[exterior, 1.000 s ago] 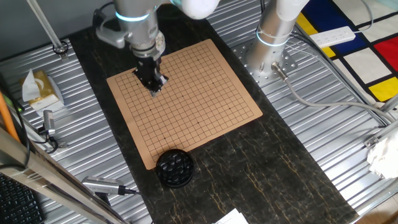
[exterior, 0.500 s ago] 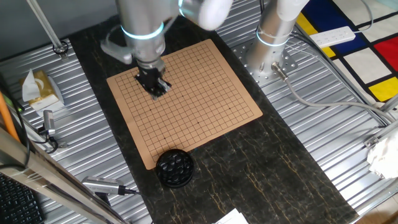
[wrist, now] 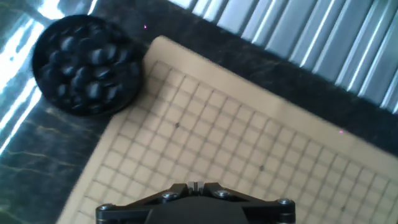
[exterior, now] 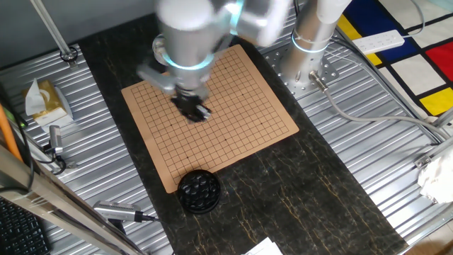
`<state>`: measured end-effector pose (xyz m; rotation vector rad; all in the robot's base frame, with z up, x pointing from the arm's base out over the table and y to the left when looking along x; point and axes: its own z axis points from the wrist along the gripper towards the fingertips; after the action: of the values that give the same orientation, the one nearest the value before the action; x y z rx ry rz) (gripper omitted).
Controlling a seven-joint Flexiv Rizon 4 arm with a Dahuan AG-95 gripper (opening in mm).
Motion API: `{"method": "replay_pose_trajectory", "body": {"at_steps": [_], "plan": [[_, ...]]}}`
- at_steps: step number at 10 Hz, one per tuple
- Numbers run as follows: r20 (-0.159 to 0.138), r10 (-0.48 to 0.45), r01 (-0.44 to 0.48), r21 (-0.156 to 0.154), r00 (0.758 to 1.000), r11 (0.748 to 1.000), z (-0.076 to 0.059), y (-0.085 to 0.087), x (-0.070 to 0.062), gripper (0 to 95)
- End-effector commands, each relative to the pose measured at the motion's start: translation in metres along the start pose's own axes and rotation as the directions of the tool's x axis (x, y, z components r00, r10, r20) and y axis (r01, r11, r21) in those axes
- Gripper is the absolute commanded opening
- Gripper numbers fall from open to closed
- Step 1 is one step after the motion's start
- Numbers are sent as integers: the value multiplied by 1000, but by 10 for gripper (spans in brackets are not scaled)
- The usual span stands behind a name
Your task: Play the first move as black on the 3-4 point in the upper right corner of the Go board
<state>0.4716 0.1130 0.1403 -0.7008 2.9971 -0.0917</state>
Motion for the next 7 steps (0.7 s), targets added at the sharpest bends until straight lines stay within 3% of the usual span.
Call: {"method": "replay_pose_trajectory", "body": {"at_steps": [1, 2, 4, 7], "plan": [[27, 42, -42, 9, 999, 999, 11, 36, -6, 0], [46, 11, -12, 12, 999, 1000, 16, 40, -11, 0], [48, 25, -25, 15, 999, 1000, 16, 41, -12, 0], [18, 163, -163, -27, 986, 986, 17, 41, -15, 0]]}}
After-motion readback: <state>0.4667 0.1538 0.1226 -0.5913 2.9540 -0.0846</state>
